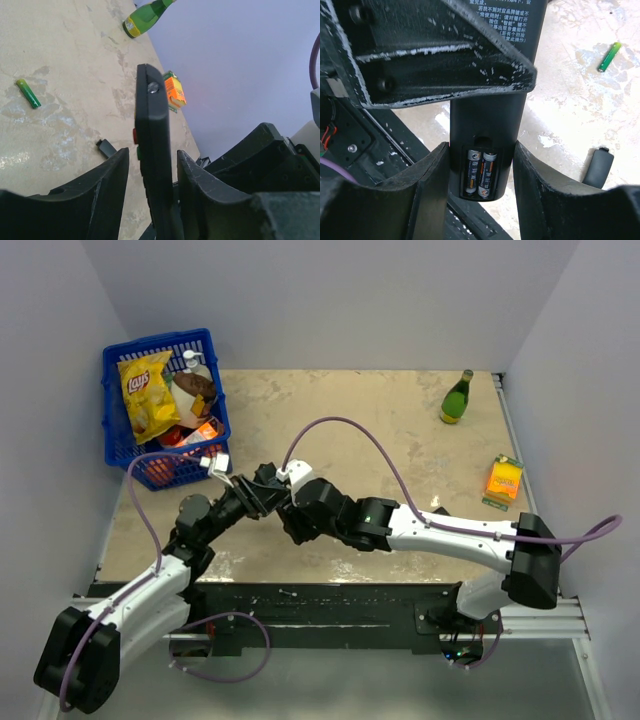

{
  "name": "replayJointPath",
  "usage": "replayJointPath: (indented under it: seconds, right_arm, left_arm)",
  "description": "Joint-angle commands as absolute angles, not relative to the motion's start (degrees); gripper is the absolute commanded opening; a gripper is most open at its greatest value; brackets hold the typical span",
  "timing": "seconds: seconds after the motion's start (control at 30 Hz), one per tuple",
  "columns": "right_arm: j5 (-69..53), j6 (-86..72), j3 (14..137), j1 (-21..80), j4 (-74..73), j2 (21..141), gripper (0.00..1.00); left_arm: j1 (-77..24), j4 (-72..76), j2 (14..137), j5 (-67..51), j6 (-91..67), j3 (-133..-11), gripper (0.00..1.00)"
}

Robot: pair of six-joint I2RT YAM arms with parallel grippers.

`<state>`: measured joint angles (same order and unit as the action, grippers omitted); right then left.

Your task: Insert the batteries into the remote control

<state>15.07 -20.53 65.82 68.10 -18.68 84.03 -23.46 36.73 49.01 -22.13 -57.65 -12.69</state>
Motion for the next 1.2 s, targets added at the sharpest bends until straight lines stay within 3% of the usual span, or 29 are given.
replayJointPath:
  seconds: [0.0, 0.07, 0.13, 0.23, 0.3, 0.33, 0.43, 0.53, 0.8, 0.97, 1.17]
  right_arm:
    - [13.98, -19.16, 65.57, 68.29, -15.82, 84.46, 0.10]
    - [13.71, -19.25, 65.48, 68.38, -15.73, 84.64, 0.10]
    - [13.88, -19.16, 65.74, 68.38, -15.99, 84.90, 0.10]
    - [13.63, -19.25, 66.71, 68.38, -18.80, 85.34, 0.19]
    - [14.85, -19.60, 66.88, 68.38, -20.82, 84.30, 0.35]
    - [14.85, -19.95, 66.97, 68.03, -21.44, 83.77, 0.47]
    - [14.33, -21.35, 67.85, 66.72, -24.69, 81.66, 0.65]
    - [12.49, -22.15, 68.82, 62.87, -29.43, 80.25, 0.73]
    - [6.50, -18.38, 68.55, 46.87, -36.29, 81.02, 0.72]
    - [5.36, -14.86, 70.05, 43.68, -38.58, 88.40, 0.69]
    - [3.87, -12.57, 73.12, 41.93, -39.46, 95.09, 0.58]
  left_arm:
    - [-24.08, 39.64, 49.39, -20.83, -58.18, -15.38, 0.45]
    - [-24.34, 39.64, 49.66, -20.92, -58.18, -15.91, 0.41]
    - [-24.35, 39.64, 49.92, -21.18, -57.66, -16.08, 0.30]
    - [-24.35, 37.45, 49.66, -21.80, -54.25, -17.31, 0.10]
    - [-24.35, 33.24, 48.96, -20.83, -51.78, -17.84, 0.00]
    - [-24.35, 30.44, 47.82, -20.13, -49.24, -18.54, 0.00]
    - [-24.35, 23.76, 45.28, -15.92, -43.97, -20.90, 0.00]
    - [-24.34, 16.73, 44.21, -12.31, -38.17, -24.76, 0.00]
    - [-23.91, 6.68, 46.05, -8.44, -23.14, -36.72, 0.00]
    - [-23.82, 9.40, 46.58, -9.84, -19.25, -36.48, 0.00]
    - [-21.27, 10.64, 46.93, -16.44, -20.14, -33.66, 0.00]
